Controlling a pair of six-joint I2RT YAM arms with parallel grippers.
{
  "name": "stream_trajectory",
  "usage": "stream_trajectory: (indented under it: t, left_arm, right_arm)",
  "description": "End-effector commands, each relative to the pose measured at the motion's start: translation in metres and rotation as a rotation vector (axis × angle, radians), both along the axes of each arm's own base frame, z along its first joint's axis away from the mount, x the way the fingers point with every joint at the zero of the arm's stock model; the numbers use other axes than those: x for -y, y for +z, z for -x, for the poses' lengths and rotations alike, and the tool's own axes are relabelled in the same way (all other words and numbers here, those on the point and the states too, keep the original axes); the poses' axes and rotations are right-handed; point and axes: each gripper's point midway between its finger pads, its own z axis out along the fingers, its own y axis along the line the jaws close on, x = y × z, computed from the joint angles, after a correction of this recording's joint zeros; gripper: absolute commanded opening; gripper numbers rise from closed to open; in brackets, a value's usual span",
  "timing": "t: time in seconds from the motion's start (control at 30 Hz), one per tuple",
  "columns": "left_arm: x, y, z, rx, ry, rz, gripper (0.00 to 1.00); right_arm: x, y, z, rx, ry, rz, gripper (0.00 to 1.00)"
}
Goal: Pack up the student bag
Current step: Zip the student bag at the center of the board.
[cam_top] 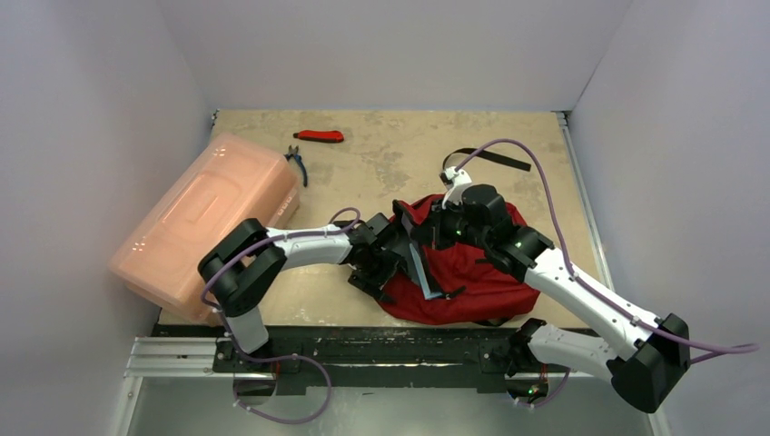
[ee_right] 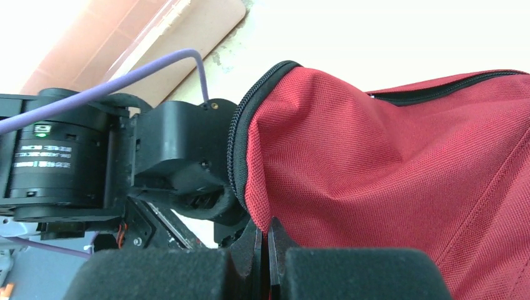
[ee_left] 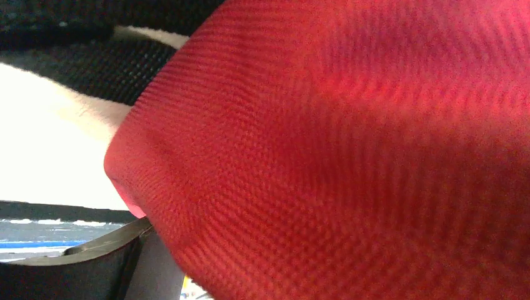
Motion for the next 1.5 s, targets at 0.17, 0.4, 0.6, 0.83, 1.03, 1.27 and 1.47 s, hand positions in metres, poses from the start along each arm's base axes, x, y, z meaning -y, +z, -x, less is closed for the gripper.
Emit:
stream_trajectory:
  t: [0.17,0.4,0.6,0.83,1.03,1.27,1.47]
  left_arm:
    - [0.019,-0.009,0.003,-0.044,-0.005,0.029,0.61]
    - [0.003,0.014,-0.002,0.13,-0.114,0.016,0.12]
    - [-0.022,0.047,-0.01,0.466,-0.275,0.022,0.0]
    - [-0.007,0.077,-0.012,0.792,-0.358,0.268,0.0]
    - [0.001,0.084,-0.009,0.863,-0.436,0.321,0.0]
    - [-0.007,0.085,-0.004,0.925,-0.476,0.329,0.01]
    - [-0.013,0.089,-0.001,0.975,-0.536,0.329,0.01]
  right_arm:
    - [-0.004,0.024,-0.006,0.093,0.011,-0.056,0.0]
    - [-0.002,0.016,-0.006,0.077,0.005,-0.035,0.0]
    - [-0.003,-0.007,-0.004,-0.025,-0.039,-0.038,0.0]
    - [-0.026,-0.049,0.013,-0.214,-0.018,-0.185,0.04]
    - [-0.033,-0.092,0.035,-0.356,0.045,-0.2,0.33]
    - [-0.018,-0.09,0.036,-0.292,0.088,-0.036,0.68]
    - [-0.015,-0.044,0.049,-0.036,0.235,0.102,0.86]
